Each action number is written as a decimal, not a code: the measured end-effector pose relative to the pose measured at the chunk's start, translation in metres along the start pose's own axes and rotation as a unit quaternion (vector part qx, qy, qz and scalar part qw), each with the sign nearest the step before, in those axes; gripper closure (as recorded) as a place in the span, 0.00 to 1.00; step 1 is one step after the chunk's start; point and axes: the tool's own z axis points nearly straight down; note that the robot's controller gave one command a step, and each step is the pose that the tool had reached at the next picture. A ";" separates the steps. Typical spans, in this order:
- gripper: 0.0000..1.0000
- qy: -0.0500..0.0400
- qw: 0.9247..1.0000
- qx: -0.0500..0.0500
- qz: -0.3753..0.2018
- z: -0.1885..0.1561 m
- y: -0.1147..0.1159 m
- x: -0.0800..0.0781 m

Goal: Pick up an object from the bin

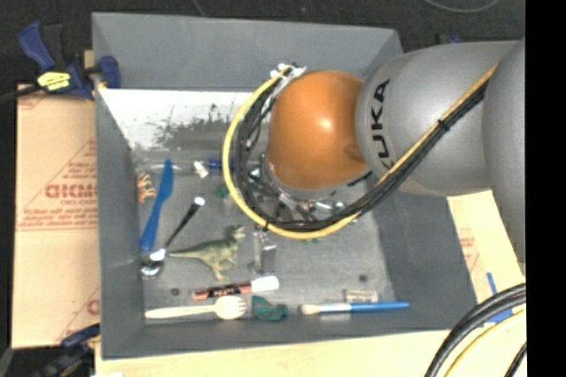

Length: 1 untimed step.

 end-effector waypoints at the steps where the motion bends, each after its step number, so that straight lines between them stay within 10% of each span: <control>1: 0.00 0.009 0.999 -0.001 0.051 0.081 0.012 -0.004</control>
Offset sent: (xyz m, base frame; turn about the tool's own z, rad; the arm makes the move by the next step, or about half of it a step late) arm 0.0316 0.0171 -0.0906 -0.1627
